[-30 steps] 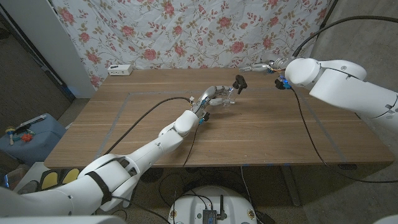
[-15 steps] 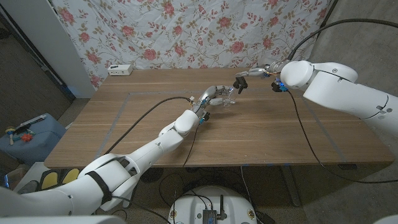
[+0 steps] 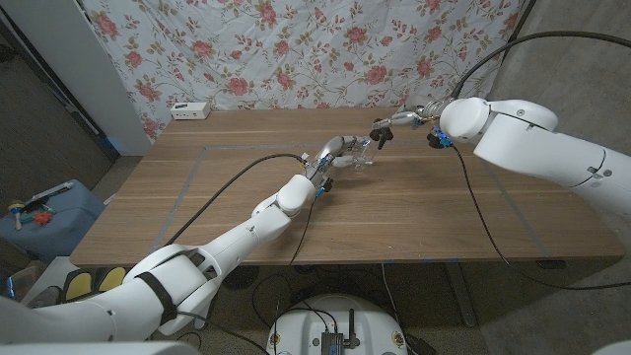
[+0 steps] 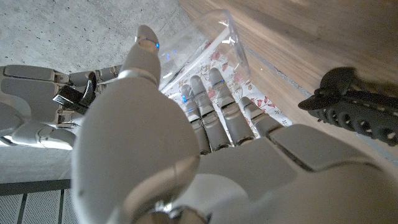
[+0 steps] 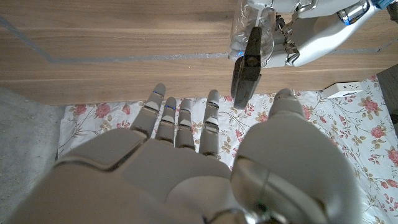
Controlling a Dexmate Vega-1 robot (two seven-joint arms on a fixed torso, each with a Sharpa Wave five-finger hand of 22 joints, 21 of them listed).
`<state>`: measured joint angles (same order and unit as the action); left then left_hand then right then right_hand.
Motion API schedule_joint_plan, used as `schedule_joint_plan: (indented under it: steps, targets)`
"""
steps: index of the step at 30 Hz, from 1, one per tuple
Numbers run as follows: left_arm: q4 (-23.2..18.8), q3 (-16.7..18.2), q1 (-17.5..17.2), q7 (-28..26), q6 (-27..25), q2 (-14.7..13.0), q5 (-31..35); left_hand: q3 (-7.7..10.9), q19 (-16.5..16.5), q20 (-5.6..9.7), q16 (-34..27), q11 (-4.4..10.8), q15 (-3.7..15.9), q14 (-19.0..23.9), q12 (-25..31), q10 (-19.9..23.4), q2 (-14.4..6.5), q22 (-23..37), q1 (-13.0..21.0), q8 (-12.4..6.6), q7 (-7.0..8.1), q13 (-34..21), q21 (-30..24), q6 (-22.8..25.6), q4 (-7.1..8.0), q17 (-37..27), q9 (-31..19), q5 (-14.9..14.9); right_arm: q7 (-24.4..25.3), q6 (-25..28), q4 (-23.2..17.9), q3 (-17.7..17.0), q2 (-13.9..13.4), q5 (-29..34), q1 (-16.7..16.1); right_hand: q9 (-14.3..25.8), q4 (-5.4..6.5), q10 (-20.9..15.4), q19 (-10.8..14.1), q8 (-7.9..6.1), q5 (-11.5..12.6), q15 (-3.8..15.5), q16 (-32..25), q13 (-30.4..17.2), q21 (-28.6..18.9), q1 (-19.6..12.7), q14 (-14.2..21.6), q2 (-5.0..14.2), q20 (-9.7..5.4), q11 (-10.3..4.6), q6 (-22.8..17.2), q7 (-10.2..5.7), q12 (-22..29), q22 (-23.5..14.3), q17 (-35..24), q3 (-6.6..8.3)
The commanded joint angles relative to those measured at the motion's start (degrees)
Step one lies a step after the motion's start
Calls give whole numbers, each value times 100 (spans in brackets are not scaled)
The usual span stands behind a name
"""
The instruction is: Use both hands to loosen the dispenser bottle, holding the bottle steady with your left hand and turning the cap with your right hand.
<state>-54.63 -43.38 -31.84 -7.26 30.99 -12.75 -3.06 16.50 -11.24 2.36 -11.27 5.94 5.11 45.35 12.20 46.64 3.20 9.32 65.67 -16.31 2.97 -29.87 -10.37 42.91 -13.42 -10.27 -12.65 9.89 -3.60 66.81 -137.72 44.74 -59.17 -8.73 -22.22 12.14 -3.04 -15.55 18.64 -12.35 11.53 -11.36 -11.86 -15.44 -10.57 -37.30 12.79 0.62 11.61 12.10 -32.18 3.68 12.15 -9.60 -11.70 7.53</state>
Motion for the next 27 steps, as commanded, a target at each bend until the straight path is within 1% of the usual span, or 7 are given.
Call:
schedule_joint_plan:
  steps: [1, 7, 10, 15, 17, 22, 27]
  targets:
    - [-57, 17, -31, -21, -30, -31, -5, 489, -53, 291, 2, 234, 338, 39, 46, 332, -810, 10, -724, -20, 117, -25, -6, 705, 468, -10, -28, 43, -27, 104, 27, 129, 53, 18, 87, 7, -153, -48, 49, -39, 49, 25, -15, 4, -18, -196, 85, 51, -1, -1, -55, -45, 44, 1, -8, 109]
    - [-40, 14, -36, -1, -19, -19, -22, 491, -53, 290, 1, 235, 338, 46, 47, 333, -807, 10, -722, -19, 107, -26, -7, 706, 465, -7, -28, 44, 4, 52, 22, 110, 40, 9, 54, 6, -276, -69, 64, -61, 51, 59, -21, 4, -20, -351, 110, 98, -17, -15, -130, -144, 51, 1, -3, 215]
    - [-37, 11, -35, 6, -16, -17, -22, 492, -54, 291, 3, 233, 332, 44, 44, 330, -809, 10, -728, -20, 117, -24, -7, 711, 469, -6, -28, 44, 70, 63, 18, 72, 63, 3, 7, 5, -366, -88, 79, -87, 49, 82, -28, 4, -22, -467, 138, 140, -25, -67, -218, -224, 58, 1, -1, 301]
    - [-59, 12, -46, -7, -20, -24, -13, 494, -52, 285, 3, 231, 339, 44, 44, 329, -814, 10, -730, -19, 119, -26, -7, 709, 471, -5, -28, 45, 94, -12, 23, 17, 47, -25, -48, 4, -430, -111, 113, -111, 57, 128, -41, 4, -30, -563, 176, 215, -50, -75, -315, -319, 66, 1, -4, 394]
    - [-81, 14, -54, -7, -35, -32, -12, 494, -52, 286, 4, 227, 338, 44, 46, 331, -814, 10, -730, -19, 122, -27, -6, 709, 471, -6, -28, 45, 95, -27, 26, 8, 42, -27, -56, 3, -459, -122, 121, -123, 57, 141, -46, 4, -29, -596, 196, 229, -52, -107, -366, -383, 70, 1, -3, 427]
    - [-86, 9, -51, 25, -44, -34, -22, 495, -53, 287, 3, 222, 340, 41, 45, 331, -814, 10, -724, -17, 114, -27, -7, 707, 466, -7, -28, 46, 112, -132, 33, -72, 21, -56, -123, 1, -500, -134, 144, -131, 58, 163, -51, 4, -34, -659, 218, 266, -66, -146, -413, -425, 74, 1, -4, 484]
    - [-86, 3, -47, 26, -39, -29, -13, 498, -53, 282, 3, 224, 342, 43, 44, 324, -823, 10, -732, -10, 101, -30, -7, 691, 473, -6, -28, 47, 118, -162, 26, -93, 14, -42, -153, -2, -571, -153, 169, -140, 58, 195, -54, 4, -36, -781, 243, 314, -85, -189, -475, -540, 81, 1, -3, 577]
